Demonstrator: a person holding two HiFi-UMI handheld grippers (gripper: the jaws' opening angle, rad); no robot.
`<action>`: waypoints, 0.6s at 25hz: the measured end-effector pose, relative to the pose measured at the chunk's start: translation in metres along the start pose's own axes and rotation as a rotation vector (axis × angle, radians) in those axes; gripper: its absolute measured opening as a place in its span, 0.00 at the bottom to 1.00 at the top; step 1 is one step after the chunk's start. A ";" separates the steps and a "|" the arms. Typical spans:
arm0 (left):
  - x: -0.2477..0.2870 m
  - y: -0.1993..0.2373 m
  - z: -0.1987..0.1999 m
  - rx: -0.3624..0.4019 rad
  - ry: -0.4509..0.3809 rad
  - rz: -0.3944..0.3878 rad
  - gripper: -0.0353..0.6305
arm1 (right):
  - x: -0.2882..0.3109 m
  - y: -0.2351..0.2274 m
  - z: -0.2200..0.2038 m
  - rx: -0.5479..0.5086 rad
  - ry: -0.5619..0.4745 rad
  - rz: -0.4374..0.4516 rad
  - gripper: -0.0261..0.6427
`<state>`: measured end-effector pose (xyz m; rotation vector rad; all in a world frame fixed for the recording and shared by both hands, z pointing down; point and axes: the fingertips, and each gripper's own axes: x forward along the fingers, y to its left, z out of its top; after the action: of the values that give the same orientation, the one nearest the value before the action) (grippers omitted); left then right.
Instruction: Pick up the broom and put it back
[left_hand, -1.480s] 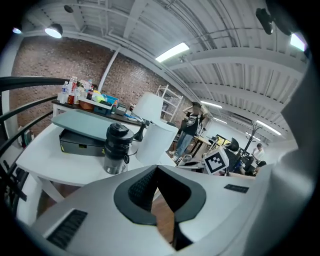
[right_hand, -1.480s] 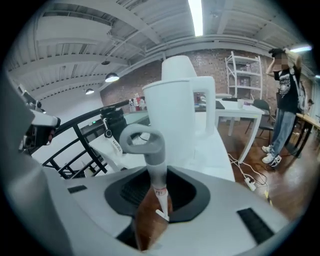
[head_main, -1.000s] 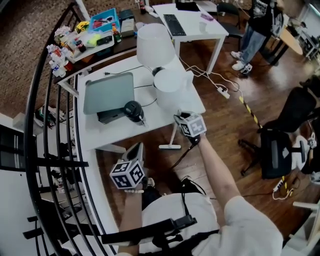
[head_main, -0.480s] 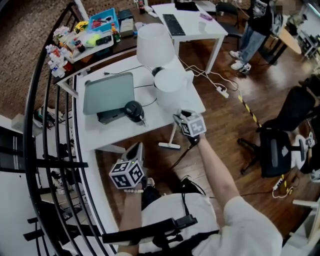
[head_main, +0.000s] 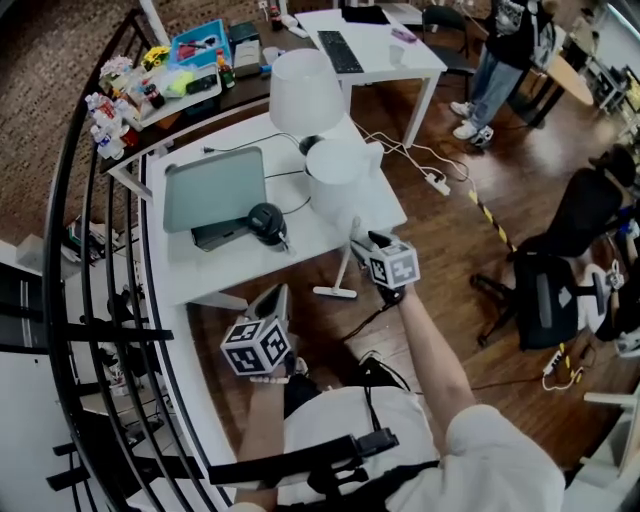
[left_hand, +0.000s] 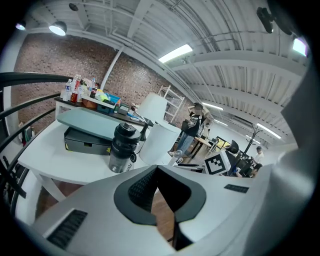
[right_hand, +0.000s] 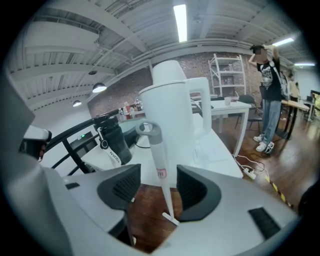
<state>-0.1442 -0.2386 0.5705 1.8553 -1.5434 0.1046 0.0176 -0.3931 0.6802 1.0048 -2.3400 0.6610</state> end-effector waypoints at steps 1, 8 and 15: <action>0.001 0.000 0.000 0.002 0.002 -0.008 0.04 | -0.009 -0.001 -0.005 0.027 -0.017 -0.006 0.41; 0.003 -0.003 0.008 0.037 0.017 -0.091 0.04 | -0.075 0.005 -0.029 0.234 -0.169 -0.066 0.06; -0.009 -0.003 0.010 0.091 0.030 -0.218 0.04 | -0.132 0.046 -0.034 0.443 -0.314 -0.153 0.06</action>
<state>-0.1478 -0.2364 0.5575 2.0716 -1.3265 0.1037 0.0705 -0.2768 0.6138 1.5648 -2.3940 1.0532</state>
